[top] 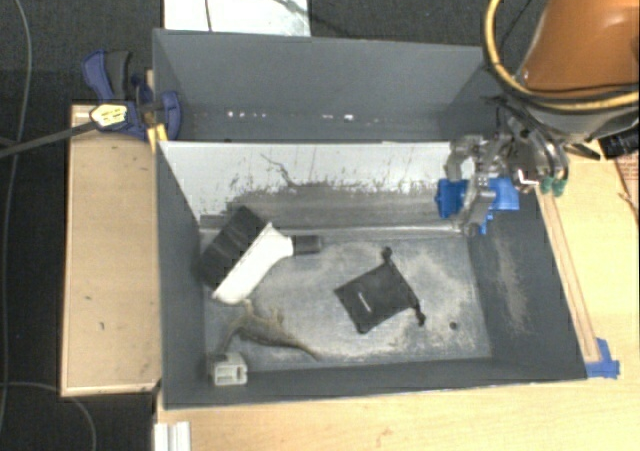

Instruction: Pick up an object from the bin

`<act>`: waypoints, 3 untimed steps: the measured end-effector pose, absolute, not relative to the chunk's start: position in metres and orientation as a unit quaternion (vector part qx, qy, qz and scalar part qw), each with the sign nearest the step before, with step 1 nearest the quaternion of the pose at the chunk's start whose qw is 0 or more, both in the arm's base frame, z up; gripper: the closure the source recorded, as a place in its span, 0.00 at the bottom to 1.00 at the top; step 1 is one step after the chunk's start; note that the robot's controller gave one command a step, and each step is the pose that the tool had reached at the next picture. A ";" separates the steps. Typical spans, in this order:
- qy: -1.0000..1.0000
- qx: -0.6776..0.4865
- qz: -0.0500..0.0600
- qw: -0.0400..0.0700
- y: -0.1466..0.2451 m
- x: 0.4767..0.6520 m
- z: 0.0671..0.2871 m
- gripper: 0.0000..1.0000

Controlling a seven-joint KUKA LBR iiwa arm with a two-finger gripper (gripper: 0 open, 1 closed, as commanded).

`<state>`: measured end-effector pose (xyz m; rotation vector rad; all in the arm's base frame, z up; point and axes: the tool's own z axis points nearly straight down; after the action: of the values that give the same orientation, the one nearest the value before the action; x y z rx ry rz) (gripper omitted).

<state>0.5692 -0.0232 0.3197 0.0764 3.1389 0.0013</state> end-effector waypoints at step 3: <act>1.000 0.005 0.001 0.007 -0.020 0.573 0.418 0.00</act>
Offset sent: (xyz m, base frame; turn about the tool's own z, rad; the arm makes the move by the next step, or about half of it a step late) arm 0.0065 0.0066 0.1015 -0.0310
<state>0.5726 -0.0196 0.4179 0.0144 3.1282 0.0025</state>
